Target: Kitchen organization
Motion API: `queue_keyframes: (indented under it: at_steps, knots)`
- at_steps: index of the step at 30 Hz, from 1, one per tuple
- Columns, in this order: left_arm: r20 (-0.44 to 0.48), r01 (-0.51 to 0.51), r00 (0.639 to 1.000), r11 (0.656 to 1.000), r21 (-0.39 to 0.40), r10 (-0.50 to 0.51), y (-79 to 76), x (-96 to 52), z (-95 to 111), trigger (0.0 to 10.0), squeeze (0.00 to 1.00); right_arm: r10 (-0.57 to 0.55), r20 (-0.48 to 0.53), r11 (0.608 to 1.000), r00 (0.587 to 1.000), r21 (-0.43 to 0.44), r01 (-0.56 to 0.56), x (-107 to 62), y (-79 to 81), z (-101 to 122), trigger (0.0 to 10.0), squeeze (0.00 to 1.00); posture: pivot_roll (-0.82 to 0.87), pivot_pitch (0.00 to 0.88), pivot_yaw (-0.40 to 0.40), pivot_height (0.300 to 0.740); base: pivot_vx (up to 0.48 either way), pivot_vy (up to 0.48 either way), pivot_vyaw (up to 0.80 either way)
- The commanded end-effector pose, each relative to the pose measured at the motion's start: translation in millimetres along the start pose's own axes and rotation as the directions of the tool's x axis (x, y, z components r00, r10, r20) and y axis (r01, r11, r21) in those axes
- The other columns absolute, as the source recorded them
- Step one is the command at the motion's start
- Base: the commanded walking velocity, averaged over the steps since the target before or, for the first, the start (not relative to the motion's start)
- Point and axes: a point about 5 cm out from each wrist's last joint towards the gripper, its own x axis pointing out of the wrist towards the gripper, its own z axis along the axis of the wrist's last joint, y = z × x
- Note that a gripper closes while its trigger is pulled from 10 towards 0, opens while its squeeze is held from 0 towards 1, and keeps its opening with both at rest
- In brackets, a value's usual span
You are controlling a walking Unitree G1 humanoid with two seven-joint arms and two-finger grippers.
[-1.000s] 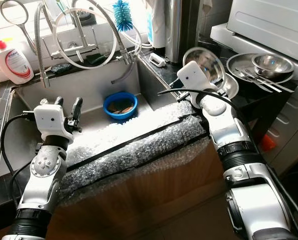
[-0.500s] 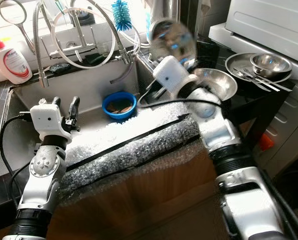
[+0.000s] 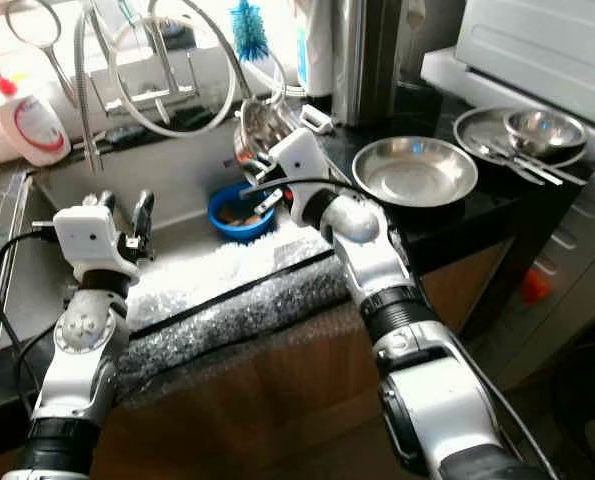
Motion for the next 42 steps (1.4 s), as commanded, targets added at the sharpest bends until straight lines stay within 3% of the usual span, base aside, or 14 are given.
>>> queue_keyframes:
  at_steps: [1, 7, 14, 15, 16, 17, 18, 29, 31, 37, 42]
  knots:
    - [0.011, -0.008, 1.000, 1.000, 0.013, 0.008, 3.3, 3.7, 5.2, 10.0, 0.00, 0.022, -0.017, 0.999, 1.000, 0.023, -0.022, 8.2, 4.7, 3.6, 10.0, 0.00, -0.16, 0.000, 0.099, 0.740, 0.000, 0.000, 0.00]
    - [0.008, -0.009, 1.000, 1.000, 0.016, 0.009, 3.9, 3.0, 5.2, 10.0, 0.00, 0.000, -0.154, 0.998, 0.988, 0.055, 0.008, 14.5, 9.5, -9.4, 10.0, 0.00, -0.16, 0.000, 0.098, 0.740, 0.000, 0.000, 0.00]
    - [0.006, -0.007, 1.000, 1.000, 0.016, 0.007, 3.5, 3.0, 5.3, 10.0, 0.00, -0.006, -0.158, 0.996, 0.987, 0.089, 0.020, 16.9, 9.9, -8.8, 10.0, 0.00, -0.16, 0.000, 0.101, 0.740, 0.000, 0.000, 0.00]
    - [0.005, -0.007, 1.000, 1.000, 0.015, 0.007, 3.3, 3.0, 5.2, 10.0, 0.00, -0.010, -0.165, 0.996, 0.986, 0.090, 0.026, 17.0, 9.5, -9.3, 10.0, 0.11, -0.16, 0.000, 0.101, 0.740, 0.000, 0.000, 0.00]
    - [0.004, -0.006, 1.000, 1.000, 0.014, 0.006, 2.9, 3.0, 5.3, 10.0, 0.00, -0.017, -0.175, 0.995, 0.984, 0.092, 0.034, 16.9, 8.7, -10.1, 10.0, 0.72, -0.16, 0.000, 0.101, 0.740, 0.000, 0.000, 0.00]
    - [0.004, -0.006, 1.000, 1.000, 0.014, 0.006, 2.6, 3.0, 5.3, 10.0, 0.00, -0.019, -0.177, 0.995, 0.984, 0.093, 0.036, 16.7, 8.3, -10.3, 10.0, 0.72, -0.16, 0.000, 0.101, 0.740, 0.000, 0.000, 0.00]
    - [0.003, -0.005, 1.000, 1.000, 0.013, 0.005, 2.0, 3.1, 5.2, 10.0, 0.00, -0.020, -0.181, 0.995, 0.983, 0.092, 0.037, 16.3, 8.0, -11.1, 10.0, 1.00, -0.16, 0.000, 0.098, 0.740, 0.000, 0.000, 0.00]
    - [-0.007, -0.002, 1.000, 1.000, 0.014, 0.002, 3.3, -0.1, 3.7, 10.0, 0.00, -0.029, -0.210, 0.996, 0.977, 0.073, 0.045, 17.1, 15.1, -20.2, 10.0, 1.00, -0.16, 0.000, 0.107, 0.740, 0.000, 0.000, 0.00]
    - [-0.006, -0.004, 1.000, 1.000, 0.013, 0.004, 3.3, 0.2, 4.1, 10.0, 0.00, -0.035, -0.194, 0.997, 0.980, 0.061, 0.047, 17.9, 16.2, -19.0, 10.0, 0.00, -0.16, 0.000, 0.109, 0.740, 0.000, 0.000, 0.00]
    - [-0.011, 0.005, 1.000, 1.000, 0.010, -0.005, 1.0, -0.7, 3.4, 10.0, 0.00, -0.064, -0.196, 0.996, 0.978, 0.048, 0.075, 17.6, 15.8, -19.7, 10.0, 0.00, -0.17, 0.000, 0.117, 0.740, 0.000, 0.000, 0.00]
    - [-0.012, 0.005, 1.000, 1.000, 0.015, -0.004, 2.7, -1.7, 4.1, 10.0, 0.00, -0.179, -0.040, 0.984, 0.983, 0.003, 0.179, 14.5, 3.2, 0.2, 10.0, 0.00, -0.16, 0.000, 0.119, 0.740, 0.000, 0.000, 0.00]
